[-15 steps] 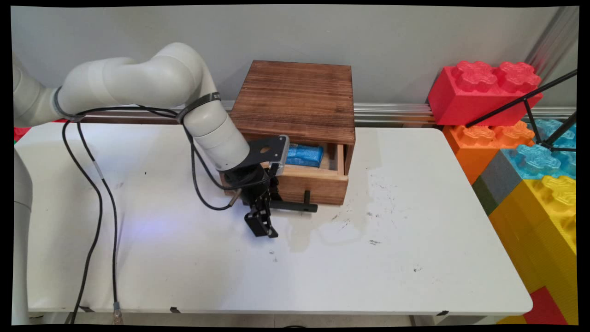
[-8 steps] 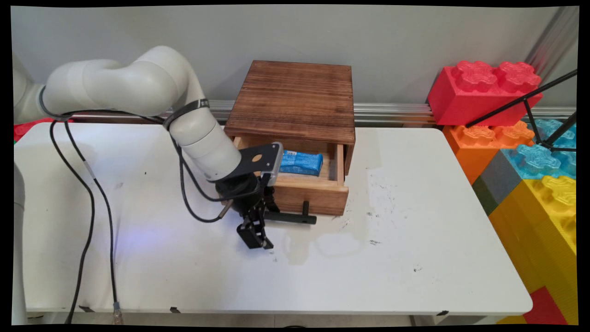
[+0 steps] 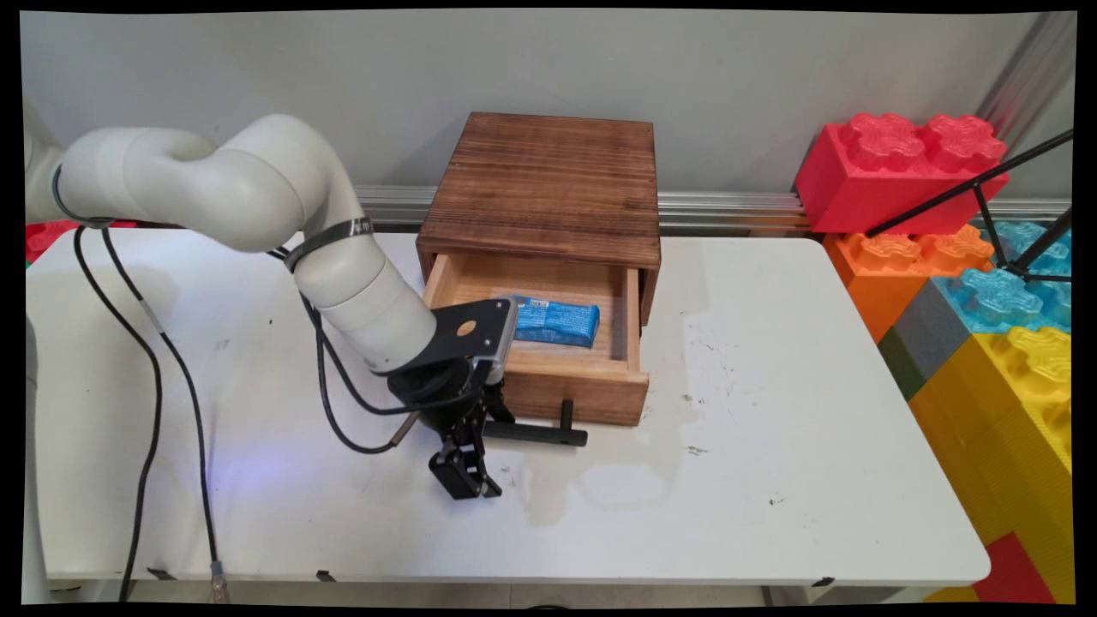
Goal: Open the drawer
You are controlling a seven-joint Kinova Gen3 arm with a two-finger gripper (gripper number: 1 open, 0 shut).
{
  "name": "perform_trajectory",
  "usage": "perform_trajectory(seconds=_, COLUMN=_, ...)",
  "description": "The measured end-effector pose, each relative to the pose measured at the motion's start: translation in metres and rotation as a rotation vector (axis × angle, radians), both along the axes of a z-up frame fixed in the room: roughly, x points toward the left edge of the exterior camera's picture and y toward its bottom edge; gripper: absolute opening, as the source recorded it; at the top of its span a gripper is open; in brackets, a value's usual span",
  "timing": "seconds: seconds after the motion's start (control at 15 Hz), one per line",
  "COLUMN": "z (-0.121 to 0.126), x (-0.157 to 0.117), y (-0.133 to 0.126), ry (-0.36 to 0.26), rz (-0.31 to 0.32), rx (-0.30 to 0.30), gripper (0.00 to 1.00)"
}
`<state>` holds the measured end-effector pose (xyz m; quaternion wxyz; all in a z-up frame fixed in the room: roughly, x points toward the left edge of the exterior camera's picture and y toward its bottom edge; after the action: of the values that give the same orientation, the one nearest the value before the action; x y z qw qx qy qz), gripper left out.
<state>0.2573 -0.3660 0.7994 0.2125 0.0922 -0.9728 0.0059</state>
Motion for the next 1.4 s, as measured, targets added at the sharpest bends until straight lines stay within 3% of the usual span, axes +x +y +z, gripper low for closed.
perform_trajectory(seconds=0.73, z=-0.002, x=-0.007, y=0.030, ry=0.017, rz=-0.011, rx=-0.001, gripper=1.00)
perform_trajectory(seconds=1.4, z=0.004, x=-0.007, y=0.040, ry=0.032, rz=-0.022, rx=-0.005, gripper=1.00)
